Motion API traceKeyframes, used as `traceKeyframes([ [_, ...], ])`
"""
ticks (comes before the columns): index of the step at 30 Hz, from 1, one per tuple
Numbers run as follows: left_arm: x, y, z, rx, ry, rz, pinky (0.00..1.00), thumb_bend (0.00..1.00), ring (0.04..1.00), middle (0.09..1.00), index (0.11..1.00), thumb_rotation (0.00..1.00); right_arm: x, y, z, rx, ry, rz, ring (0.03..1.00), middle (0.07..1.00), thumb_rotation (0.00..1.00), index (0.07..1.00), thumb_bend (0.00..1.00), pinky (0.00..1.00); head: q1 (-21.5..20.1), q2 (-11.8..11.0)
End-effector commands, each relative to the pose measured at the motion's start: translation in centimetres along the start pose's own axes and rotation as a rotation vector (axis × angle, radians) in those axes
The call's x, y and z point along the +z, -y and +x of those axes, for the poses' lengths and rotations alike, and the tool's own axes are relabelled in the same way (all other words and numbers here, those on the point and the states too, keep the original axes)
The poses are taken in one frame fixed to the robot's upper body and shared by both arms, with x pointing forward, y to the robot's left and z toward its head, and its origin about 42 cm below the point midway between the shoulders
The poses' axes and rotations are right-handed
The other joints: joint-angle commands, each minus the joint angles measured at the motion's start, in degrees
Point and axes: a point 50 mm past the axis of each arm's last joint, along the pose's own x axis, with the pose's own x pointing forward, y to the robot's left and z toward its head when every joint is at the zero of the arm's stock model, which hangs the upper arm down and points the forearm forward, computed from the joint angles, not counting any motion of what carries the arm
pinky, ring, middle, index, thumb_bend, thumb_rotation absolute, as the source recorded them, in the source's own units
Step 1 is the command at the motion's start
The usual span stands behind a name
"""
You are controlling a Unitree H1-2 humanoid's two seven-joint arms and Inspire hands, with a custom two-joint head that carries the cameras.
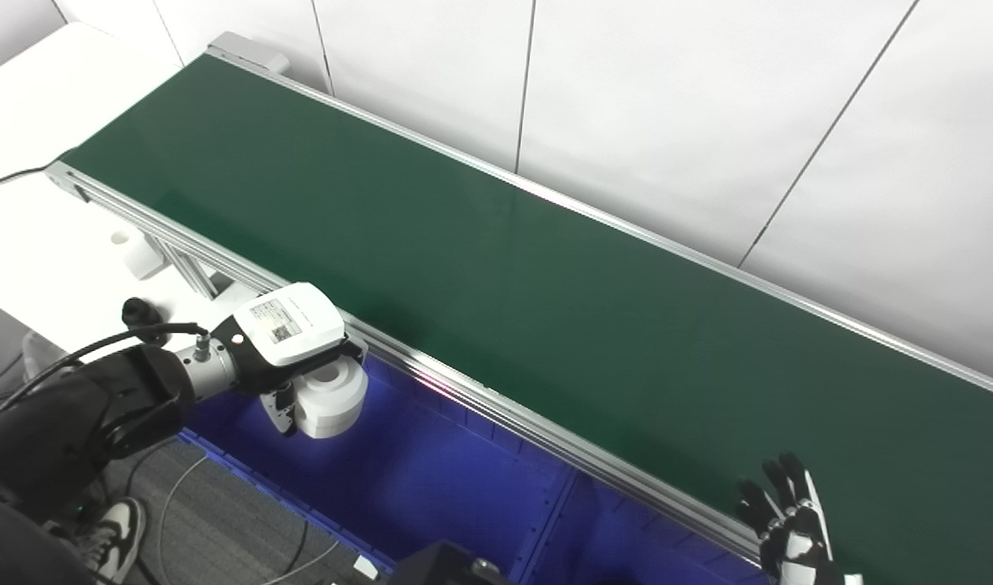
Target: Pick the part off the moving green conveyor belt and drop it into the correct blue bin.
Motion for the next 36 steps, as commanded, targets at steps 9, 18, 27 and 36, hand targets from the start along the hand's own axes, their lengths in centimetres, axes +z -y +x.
traceKeyframes([
  [9, -1.1, -2.0, -1.0, 0.004, 0.071, 0.002, 0.82, 1.0, 0.842, 0.884, 0.868, 0.85, 0.8, -0.6, 0.3, 0.007, 0.035, 0.017, 0.845, 0.915, 1.0, 0.943, 0.74, 0.83, -0.49, -0.05],
  [18, 0.1, -2.2, -0.7, 0.065, 0.139, -0.086, 0.82, 1.0, 0.843, 0.894, 0.867, 0.82, 0.8, -0.7, 0.1, 0.005, 0.03, 0.019, 0.84, 0.911, 1.0, 0.939, 0.76, 0.82, -1.08, 0.17],
  [27, 4.0, -3.9, 1.9, 0.289, 0.248, -0.479, 0.83, 1.0, 0.882, 0.927, 0.896, 0.76, 1.0, -1.4, 0.2, 0.005, 0.014, 0.02, 0.839, 0.908, 1.0, 0.937, 0.75, 0.82, -4.64, 0.83],
  [36, 12.0, -2.3, 8.3, 0.527, 0.239, -1.155, 0.9, 0.95, 0.983, 0.999, 0.998, 0.87, 1.3, -2.7, 0.2, 0.002, 0.016, 0.031, 0.841, 0.911, 1.0, 0.941, 0.74, 0.84, -8.48, 1.32],
])
